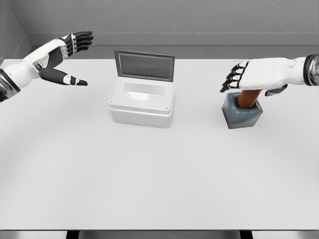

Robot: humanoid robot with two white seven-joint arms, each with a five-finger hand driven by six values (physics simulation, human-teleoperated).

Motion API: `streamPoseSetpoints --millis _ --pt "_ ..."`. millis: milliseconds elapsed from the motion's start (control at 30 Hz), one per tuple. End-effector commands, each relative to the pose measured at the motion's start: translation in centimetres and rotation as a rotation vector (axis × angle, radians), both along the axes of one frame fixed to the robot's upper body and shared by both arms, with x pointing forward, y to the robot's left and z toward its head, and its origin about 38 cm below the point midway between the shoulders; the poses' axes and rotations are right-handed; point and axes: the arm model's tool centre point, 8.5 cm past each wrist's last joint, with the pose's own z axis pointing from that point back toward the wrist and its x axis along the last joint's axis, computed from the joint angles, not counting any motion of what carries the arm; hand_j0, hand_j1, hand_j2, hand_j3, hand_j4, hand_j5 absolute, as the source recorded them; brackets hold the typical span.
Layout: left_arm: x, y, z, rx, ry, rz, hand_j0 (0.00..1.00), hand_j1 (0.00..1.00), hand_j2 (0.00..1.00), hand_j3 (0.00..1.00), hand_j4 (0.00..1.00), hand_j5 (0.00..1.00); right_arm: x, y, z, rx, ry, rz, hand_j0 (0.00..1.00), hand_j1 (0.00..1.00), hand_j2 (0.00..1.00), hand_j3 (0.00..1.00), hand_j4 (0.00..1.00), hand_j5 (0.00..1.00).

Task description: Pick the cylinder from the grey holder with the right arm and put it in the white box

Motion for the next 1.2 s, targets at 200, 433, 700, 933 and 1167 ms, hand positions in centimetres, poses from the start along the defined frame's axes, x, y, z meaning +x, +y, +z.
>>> streamPoseSetpoints --millis 200,433,700,933,1167 --pt "0.4 -0.6 -1.9 -0.035 0.046 0.010 1.00 1.00 1.00 1.00 1.00 1.00 0.3 -0.7 -0.6 -0.026 0.003 -0.024 0.95 0.95 0.95 0.95 0.95 0.95" --pt "0.7 -0.6 -2.7 -0.058 0.093 0.029 1.00 1.00 1.00 1.00 1.00 1.00 0.8 -1.2 -0.8 -0.036 0.002 -0.044 0.95 0.95 0.95 0.95 0.95 0.95" --pt "2.3 -1.1 -4.5 -0.106 0.187 0.078 1.00 1.00 1.00 1.00 1.00 1.00 1.3 -2.4 -1.2 -0.050 0.008 -0.083 0.95 0.95 0.95 0.95 0.95 0.95" --pt "3.3 -1.4 -4.9 -0.122 0.204 0.097 1.00 1.00 1.00 1.00 1.00 1.00 1.9 -1.9 -2.1 -0.057 0.020 -0.085 0.92 0.92 0.92 0.92 0.92 0.92" --pt "3.8 -1.4 -4.9 -0.133 0.209 0.111 1.00 1.00 1.00 1.00 1.00 1.00 1.8 -1.9 -2.4 -0.067 0.024 -0.081 0.79 0.79 0.79 0.79 0.79 0.79"
